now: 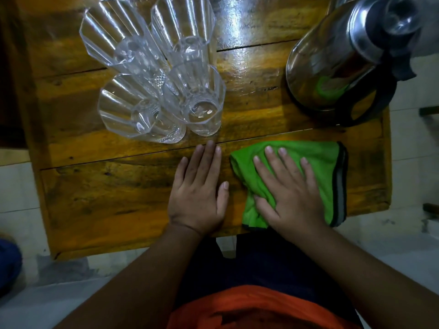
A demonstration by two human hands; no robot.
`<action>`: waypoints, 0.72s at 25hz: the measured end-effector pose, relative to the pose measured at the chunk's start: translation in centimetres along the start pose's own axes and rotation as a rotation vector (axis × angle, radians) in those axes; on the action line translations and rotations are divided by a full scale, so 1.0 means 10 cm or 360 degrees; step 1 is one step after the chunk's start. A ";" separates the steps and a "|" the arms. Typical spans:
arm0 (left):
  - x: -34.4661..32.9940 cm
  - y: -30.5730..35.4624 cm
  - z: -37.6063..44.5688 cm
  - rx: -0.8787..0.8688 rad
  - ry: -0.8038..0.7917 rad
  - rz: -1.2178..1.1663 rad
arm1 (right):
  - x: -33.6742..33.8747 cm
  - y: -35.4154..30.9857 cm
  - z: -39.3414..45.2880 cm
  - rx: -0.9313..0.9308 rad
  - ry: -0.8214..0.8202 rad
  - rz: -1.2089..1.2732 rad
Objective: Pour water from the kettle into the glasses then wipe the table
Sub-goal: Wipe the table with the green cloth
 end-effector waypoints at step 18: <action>0.04 0.00 -0.01 -0.0002 0.0098 -0.0071 | 0.19 -0.10 0.63 -0.0061 0.0111 0.0024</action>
Point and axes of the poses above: each hand's wrist, its own z-axis towards the middle knuckle, its own x-axis out of the back of the hand, y = z × x, the point moved 7 cm from there along z, towards the middle knuckle, and after that the axes turned 1 degree about z, right-handed, at the moved point
